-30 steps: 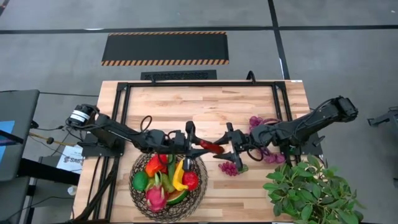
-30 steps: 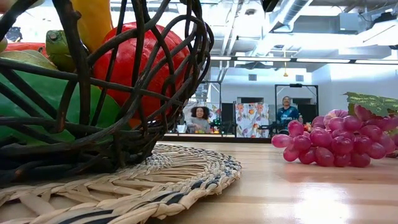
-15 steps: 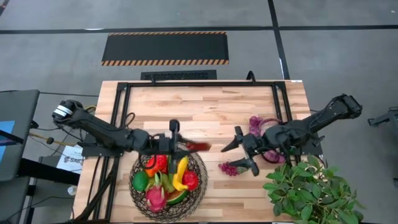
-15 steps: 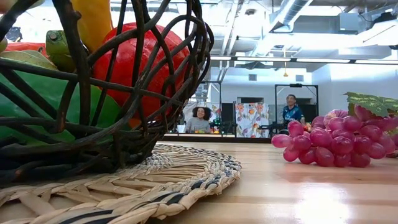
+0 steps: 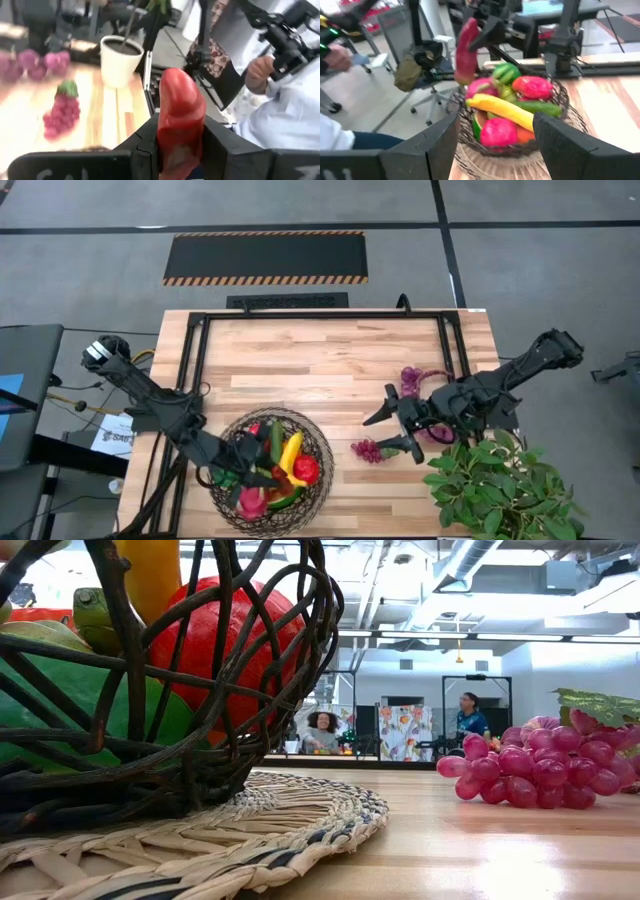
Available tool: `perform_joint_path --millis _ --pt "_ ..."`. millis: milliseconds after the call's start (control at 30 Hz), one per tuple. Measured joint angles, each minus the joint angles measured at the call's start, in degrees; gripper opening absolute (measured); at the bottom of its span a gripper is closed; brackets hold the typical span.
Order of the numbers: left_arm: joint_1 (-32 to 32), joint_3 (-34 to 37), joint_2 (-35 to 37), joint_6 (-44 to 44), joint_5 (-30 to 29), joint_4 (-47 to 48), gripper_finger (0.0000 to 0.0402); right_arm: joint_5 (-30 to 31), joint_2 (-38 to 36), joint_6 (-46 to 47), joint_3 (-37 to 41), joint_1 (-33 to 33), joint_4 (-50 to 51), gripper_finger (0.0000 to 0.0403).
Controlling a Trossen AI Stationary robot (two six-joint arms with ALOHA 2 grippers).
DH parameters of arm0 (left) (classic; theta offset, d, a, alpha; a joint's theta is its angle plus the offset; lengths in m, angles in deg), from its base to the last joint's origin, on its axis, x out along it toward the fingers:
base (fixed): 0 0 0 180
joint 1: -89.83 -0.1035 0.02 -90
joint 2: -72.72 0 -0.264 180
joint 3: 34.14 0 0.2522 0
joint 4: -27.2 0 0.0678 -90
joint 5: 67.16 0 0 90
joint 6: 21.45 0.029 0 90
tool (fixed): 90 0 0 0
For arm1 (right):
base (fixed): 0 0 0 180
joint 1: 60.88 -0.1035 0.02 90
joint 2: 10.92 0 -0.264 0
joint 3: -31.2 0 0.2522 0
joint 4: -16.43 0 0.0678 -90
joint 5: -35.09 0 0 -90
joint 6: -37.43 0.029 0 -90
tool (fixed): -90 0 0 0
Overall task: Build produce basket
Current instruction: Put the chili pepper into the woven basket
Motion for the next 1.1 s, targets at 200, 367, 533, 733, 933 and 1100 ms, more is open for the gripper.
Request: perform_joint_path --millis 200,367,533,733,933,1100 --pt "1.35 0.00 0.00 -7.98 -3.50 4.55 0.0079 0.05 0.79 0.93 0.04 0.62 0.63 0.0276" --pt "1.28 0.00 -0.34 -13.43 -4.08 10.43 0.0079 0.08 1.77 1.48 0.06 0.61 1.34 0.0276" --pt "1.00 0.04 -3.32 -17.18 -1.58 11.85 0.0079 0.08 2.38 1.49 -0.01 0.60 1.23 0.0276" --pt "-0.80 0.04 -7.64 -21.42 3.27 12.24 0.0079 0.08 2.94 1.49 -0.03 0.59 1.46 0.0276" --pt "-1.86 0.04 -8.44 -23.45 8.46 12.57 0.0103 -0.08 3.55 3.29 -0.03 0.50 3.63 0.0276" --pt "-1.86 0.04 -8.44 -24.71 10.35 12.77 0.0165 -0.17 3.61 4.74 -0.03 0.50 8.14 0.0276"
